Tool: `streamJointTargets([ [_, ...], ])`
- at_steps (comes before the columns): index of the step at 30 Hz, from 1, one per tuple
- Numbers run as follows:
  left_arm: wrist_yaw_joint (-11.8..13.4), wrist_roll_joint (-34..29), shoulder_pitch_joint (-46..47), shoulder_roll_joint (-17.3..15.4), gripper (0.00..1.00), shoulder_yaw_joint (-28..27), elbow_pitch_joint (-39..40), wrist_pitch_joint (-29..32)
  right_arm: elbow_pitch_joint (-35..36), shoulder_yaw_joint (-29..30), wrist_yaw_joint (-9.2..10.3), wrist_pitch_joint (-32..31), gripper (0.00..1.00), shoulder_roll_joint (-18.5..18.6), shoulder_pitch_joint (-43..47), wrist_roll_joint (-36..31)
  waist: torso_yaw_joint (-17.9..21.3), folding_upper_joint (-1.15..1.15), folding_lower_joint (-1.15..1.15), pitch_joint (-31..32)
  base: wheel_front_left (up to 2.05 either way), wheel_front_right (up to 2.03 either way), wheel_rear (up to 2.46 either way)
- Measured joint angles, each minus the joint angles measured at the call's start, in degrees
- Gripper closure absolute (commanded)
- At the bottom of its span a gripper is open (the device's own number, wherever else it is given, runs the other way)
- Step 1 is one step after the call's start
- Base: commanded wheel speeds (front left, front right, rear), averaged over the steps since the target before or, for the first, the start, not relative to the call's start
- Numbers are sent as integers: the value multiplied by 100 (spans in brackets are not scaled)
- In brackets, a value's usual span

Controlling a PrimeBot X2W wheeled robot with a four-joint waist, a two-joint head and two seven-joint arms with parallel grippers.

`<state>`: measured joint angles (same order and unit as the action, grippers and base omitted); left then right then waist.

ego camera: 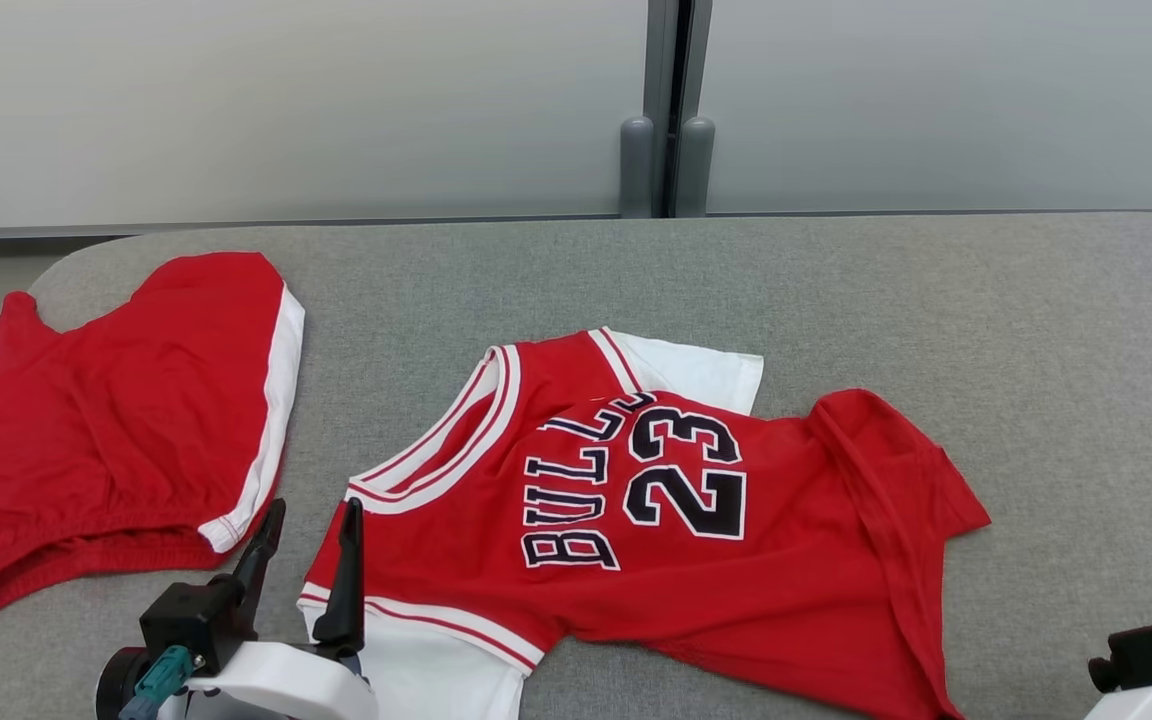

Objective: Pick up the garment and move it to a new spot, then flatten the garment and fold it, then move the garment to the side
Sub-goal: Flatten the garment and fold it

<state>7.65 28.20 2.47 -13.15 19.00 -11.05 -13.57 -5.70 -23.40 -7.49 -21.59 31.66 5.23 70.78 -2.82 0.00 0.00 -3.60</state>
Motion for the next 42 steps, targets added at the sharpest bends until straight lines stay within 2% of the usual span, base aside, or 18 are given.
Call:
streamJointTargets([
  [5, 8, 14, -2, 1, 0, 18, -13, 1, -244, -141, 0, -14, 100, 71, -18, 121, 0, 0, 0, -48, 0, 0, 0],
  [6, 10, 15, -2, 1, 0, 19, -16, 0, -290, -163, 0, -9, 85, 90, -26, 118, 1, 0, 0, -56, 0, 0, 0],
  [7, 23, 15, -2, 0, 0, 19, -18, 0, -334, -165, 0, 24, 58, 102, -37, 111, 5, 0, 0, -64, 0, 0, 0],
  [8, 24, 15, -2, 1, 0, 18, -20, 0, -397, -163, 0, 70, 17, 108, -59, 91, 10, 0, 0, -69, 0, 0, 0],
  [9, 24, 16, -2, 1, 0, 18, -24, -2, -432, -167, 0, 104, 0, 115, -77, 76, 15, 0, 0, -69, 0, 0, 0],
  [16, 46, 65, -3, 2, 0, 16, -75, -8, -498, -153, 1, 260, 0, 182, -158, 42, 49, 0, 0, 13, 0, 0, 0],
  [21, 49, 82, -44, -33, 0, -8, -71, -9, -300, 71, 1, 557, 0, 370, -199, -37, 58, 0, 0, 107, 0, 0, 0],
  [28, 134, 123, -112, -126, 0, -131, 48, -32, 243, 524, 1, 1247, 0, 599, -219, -280, 47, 0, 0, 248, 0, 0, 0],
  [32, 203, 114, -130, -226, 0, -193, 248, -41, 423, 737, 1, 1823, 0, 610, -319, -799, 37, 0, 0, 343, 0, 0, 0],
  [36, 258, 98, -138, -319, 0, -240, 501, -18, 434, 821, 1, 2477, 0, 424, -556, -1625, 8, 0, 0, 404, 0, 0, 0],
  [42, 353, 88, -102, -328, 0, -319, 803, -20, 250, 1109, 0, 3356, 0, -407, -817, -2682, -30, 0, 0, 474, 0, 0, 0],
])
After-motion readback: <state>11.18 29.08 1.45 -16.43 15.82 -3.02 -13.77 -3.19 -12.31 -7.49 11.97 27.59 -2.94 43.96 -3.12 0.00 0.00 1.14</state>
